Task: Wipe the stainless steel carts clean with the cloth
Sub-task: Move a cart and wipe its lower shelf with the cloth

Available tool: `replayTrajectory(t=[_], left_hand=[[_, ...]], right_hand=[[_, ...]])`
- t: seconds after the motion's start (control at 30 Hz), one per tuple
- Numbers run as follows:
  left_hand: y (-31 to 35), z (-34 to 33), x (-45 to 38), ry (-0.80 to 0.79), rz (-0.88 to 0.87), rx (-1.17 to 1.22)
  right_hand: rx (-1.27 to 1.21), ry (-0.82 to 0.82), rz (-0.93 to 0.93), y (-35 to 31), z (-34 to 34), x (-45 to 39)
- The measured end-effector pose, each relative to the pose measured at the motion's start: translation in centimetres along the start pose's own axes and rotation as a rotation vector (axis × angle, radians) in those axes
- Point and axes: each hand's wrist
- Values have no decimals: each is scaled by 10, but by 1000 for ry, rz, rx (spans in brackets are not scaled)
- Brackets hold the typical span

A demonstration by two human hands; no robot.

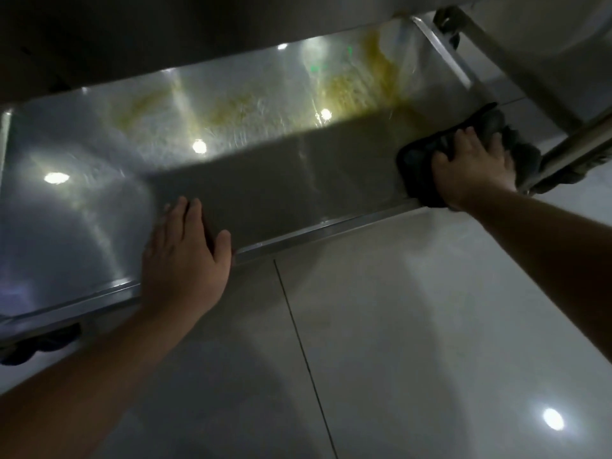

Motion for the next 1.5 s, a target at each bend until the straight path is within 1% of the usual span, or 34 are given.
replayTrajectory(t=[0.03, 0.1, 0.13, 0.17, 0.23, 0.27, 0.33, 0.4, 0.47, 0.57, 0.67, 0.7, 0.77, 0.83, 0.9, 0.97, 1.0, 1.1, 1.13, 1.17, 1.2, 1.23, 1.27, 1.3, 1.37, 1.4, 1.43, 1.5], left_hand=[[0, -1, -1, 7, -5, -3], [0, -3, -2, 27, -11, -7], [0, -4, -2, 37, -11, -8], [-1, -4, -1, 50, -10, -10], [-2, -6, 0, 79, -17, -21], [-3, -6, 0, 86, -24, -29], [-4, -5, 0, 76, -28, -36], [-4, -4, -2, 57, -14, -33], [-6, -4, -3, 47, -1, -29], [-5, -5, -1, 43, -2, -28], [-3, -6, 0, 50, -6, -29], [-3, -6, 0, 52, -9, -32], [-2, -6, 0, 49, -14, -42], [-3, -7, -1, 44, -13, -43], [-4, -7, -1, 52, -11, -43], [-4, -7, -2, 58, -14, -41], [-3, -7, -2, 53, -10, -40], [-4, -5, -3, 28, -5, -40], [-4, -4, -3, 19, -7, -38], [-4, -4, -3, 13, -6, -35], [-3, -3, -3, 13, -2, -33], [-3, -3, -2, 16, 1, -33], [-2, -2, -2, 18, 2, -33], [-2, -2, -2, 19, -2, -33], [-2, -1, -2, 25, -11, -36], [-1, -1, -1, 28, -13, -33], [0, -1, -1, 32, -12, -28], [1, -1, 0, 42, -10, -25]], right_hand=[[7, -8, 37, -16, -6, 8], [-3, -11, 196, -54, -20, 31], [-19, -30, 326, -78, -28, 44], [-12, -70, 508, -104, -38, 56], [78, -182, 897, -156, -59, 78], [119, -221, 1005, -175, -65, 85], [143, -230, 1069, -190, -67, 81], [120, -191, 1032, -177, -61, 66], [73, -102, 909, -146, -48, 38], [12, 37, 583, -70, -18, -16], [17, 60, 199, -1, 4, -52], [14, 57, 100, 9, 7, -57], [-3, 43, -9, 7, 7, -59], [-18, 16, -19, -16, 3, -54], [-34, -5, 78, -50, -5, -36], [-49, 8, 265, -86, -20, -5], [-49, -6, 389, -106, -29, 15], [44, -143, 844, -153, -52, 68], [86, -180, 946, -158, -55, 75], [102, -208, 996, -155, -53, 76], [99, -211, 997, -145, -48, 70], [88, -191, 947, -131, -43, 59], [68, -149, 850, -112, -37, 45], [34, -93, 716, -87, -28, 26], [-29, -10, 414, -25, -4, -18], [-29, 2, 277, 4, 10, -35], [-5, -5, 170, 29, 21, -47], [83, -48, 74, 50, 27, -54]])
Point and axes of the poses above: each hand's wrist, its own x-axis away from the middle knuckle, its own z-axis out of the back of the hand, y = z × x, and after that the axes turned 5 degrees about z, right-handed
